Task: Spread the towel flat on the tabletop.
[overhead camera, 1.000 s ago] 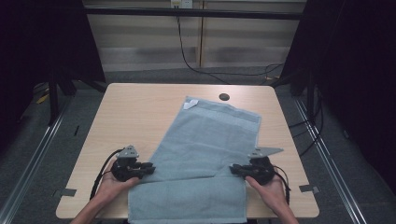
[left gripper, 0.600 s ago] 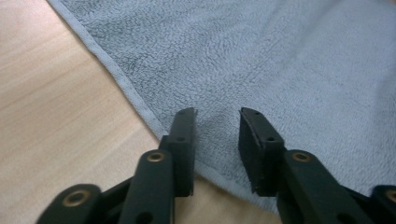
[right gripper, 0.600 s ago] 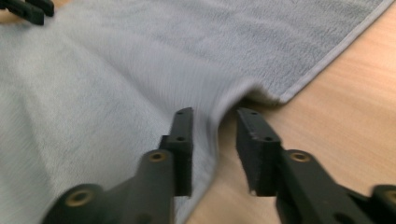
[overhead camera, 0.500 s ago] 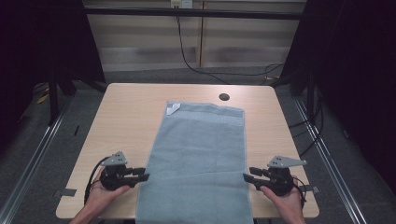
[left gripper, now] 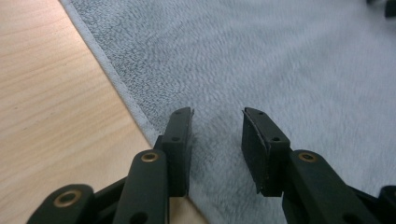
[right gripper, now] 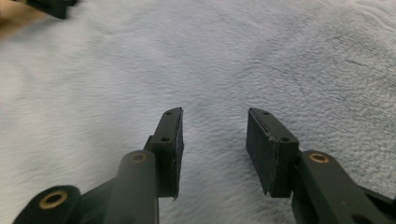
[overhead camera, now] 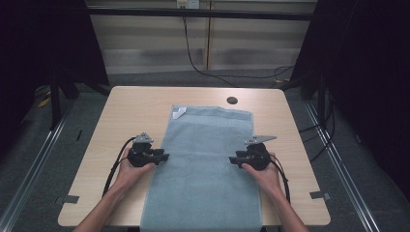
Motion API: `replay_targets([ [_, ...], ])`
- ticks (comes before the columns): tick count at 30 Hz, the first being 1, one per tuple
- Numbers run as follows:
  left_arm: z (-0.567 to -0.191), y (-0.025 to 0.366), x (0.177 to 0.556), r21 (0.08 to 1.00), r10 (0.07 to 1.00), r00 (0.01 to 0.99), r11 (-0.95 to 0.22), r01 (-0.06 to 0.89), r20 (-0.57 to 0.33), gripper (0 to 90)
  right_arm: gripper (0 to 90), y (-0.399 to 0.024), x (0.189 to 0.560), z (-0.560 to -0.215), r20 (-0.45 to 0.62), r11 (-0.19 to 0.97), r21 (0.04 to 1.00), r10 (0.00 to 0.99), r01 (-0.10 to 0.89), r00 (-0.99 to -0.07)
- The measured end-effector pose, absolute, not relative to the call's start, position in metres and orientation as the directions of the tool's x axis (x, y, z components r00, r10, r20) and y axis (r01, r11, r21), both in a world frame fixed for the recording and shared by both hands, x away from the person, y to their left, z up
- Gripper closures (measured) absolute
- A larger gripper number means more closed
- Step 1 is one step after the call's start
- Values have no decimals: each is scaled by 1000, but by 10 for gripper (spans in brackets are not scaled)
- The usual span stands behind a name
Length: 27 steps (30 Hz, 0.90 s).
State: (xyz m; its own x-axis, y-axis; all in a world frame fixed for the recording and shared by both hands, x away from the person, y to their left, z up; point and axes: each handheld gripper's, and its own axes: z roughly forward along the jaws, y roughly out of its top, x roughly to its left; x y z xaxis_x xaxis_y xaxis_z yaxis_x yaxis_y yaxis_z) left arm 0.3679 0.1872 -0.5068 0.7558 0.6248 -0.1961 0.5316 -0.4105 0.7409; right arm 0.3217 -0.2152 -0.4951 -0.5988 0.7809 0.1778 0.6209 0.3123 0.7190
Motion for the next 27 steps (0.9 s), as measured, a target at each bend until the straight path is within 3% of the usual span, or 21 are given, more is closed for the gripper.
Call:
replay_targets([
  [4, -505, 196, 351, 739, 609, 781, -461, 491, -140, 635, 523, -219, 324, -501, 185, 303, 710, 790, 635, -584],
  [8, -505, 214, 330, 741, 602, 786, -461, 489, -144, 636, 468, -217, 324, -502, 206, 289, 709, 787, 643, -581],
  [19, -507, 227, 311, 754, 598, 782, -428, 498, -178, 613, 474, -206, 310, -502, 204, 338, 691, 756, 638, -622],
  [23, -506, 221, 303, 748, 591, 786, -437, 499, -179, 602, 475, -211, 287, -503, 177, 358, 710, 743, 606, -646],
  [27, -505, 219, 296, 744, 579, 795, -447, 497, -182, 602, 476, -218, 276, -503, 221, 334, 706, 733, 624, -644],
])
